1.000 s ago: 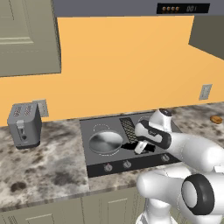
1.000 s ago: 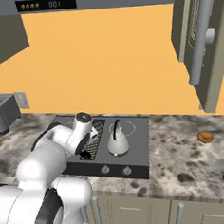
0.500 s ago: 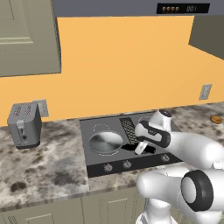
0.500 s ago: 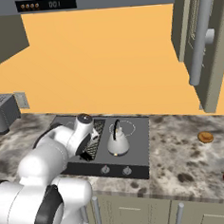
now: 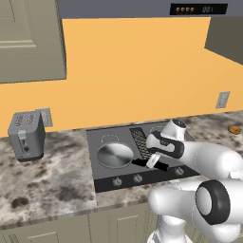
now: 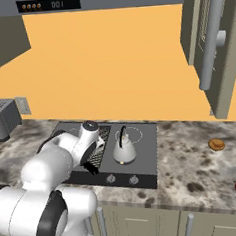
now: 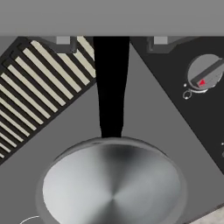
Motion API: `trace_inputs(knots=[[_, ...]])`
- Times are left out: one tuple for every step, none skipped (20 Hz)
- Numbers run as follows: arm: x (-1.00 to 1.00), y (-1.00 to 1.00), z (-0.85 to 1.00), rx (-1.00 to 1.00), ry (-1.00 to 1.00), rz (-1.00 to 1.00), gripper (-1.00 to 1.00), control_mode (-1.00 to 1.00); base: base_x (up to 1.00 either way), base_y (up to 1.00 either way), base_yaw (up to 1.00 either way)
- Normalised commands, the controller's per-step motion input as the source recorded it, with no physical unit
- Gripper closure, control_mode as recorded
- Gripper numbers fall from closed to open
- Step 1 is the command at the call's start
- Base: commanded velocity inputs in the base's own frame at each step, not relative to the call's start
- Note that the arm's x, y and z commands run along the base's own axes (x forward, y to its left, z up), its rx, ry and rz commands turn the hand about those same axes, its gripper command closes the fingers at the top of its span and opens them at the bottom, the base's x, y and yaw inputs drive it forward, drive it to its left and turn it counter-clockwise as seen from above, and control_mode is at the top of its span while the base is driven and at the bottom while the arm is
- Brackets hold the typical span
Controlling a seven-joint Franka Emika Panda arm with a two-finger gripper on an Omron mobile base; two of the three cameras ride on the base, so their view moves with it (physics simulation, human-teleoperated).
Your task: Pick the pan from the cabinet and place it on the stove. Then turn on the stove burner for the pan.
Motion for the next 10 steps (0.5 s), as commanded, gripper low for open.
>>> trace_inputs(knots=[[-0.05,0.00,-0.05,0.00,0.00,0.00,-1.00,-1.00,0.00,0.00,0.00],[-0.11,0.00,-0.02,0.00,0.00,0.00,-1.00,-1.00,0.00,0.00,0.00],[-0.08,0.00,0.00,0.00,0.00,0.00,-1.00,-1.00,0.00,0.00,0.00],[-0.19,0.00,0.00,0.00,0.00,-0.01,-1.00,-1.00,0.00,0.00,0.00],[-0.24,0.00,0.00,0.00,-0.01,-0.02,-1.00,-1.00,0.00,0.00,0.00],[-0.32,0.10,0.17,0.00,-0.03,-0.03,-1.00,-1.00,0.00,0.00,0.00],[-0.30,0.18,0.25,0.00,-0.02,-0.04,-1.00,-1.00,0.00,0.00,0.00],[-0.26,0.21,0.31,0.00,0.00,-0.05,-1.00,-1.00,0.00,0.00,0.00],[-0.28,0.21,0.32,0.00,0.00,-0.05,-1.00,-1.00,0.00,0.00,0.00],[-0.30,0.18,0.36,0.00,0.00,-0.05,-1.00,-1.00,0.00,0.00,0.00]])
